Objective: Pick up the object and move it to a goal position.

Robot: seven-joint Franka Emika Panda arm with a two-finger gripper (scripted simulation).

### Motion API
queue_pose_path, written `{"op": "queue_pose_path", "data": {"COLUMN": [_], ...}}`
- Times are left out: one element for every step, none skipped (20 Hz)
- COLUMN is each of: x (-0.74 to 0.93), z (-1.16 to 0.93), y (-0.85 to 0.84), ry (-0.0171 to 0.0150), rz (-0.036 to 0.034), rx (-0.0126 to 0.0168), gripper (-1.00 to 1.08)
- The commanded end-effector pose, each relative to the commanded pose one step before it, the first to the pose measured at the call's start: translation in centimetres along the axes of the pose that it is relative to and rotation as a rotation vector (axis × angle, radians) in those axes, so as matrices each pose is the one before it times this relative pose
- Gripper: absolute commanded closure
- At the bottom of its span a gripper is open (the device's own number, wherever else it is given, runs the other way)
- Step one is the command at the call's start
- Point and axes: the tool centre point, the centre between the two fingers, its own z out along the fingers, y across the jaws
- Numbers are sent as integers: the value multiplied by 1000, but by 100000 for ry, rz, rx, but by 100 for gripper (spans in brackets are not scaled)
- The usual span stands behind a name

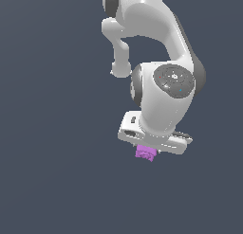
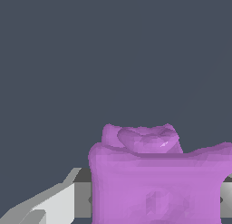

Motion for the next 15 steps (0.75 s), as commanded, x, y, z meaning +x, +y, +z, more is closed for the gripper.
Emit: {"op": "queue_pose_path", "data": {"x": [552,174,158,142,128,113,100,87,74,62,50,39,28,17,5], "z": [-437,-132,-119,-107,-94,-83,-72,-61,-51,-41,-32,-24,-16,-9,-3], "y": [-375,-119,-108,-96,-86,-76,-66,-57,-48,-40,-32,-24,-17,-10,-3], "ry": [-16,0,0,0,0,0,0,0,0,0,0,0,0,0,0], "rz": [14,0,0,0,0,0,0,0,0,0,0,0,0,0,0], "rx": [-12,0,0,0,0,0,0,0,0,0,0,0,0,0,0], "gripper": [108,108,108,108,108,108,108,108,108,108,108,108,108,108,108]}}
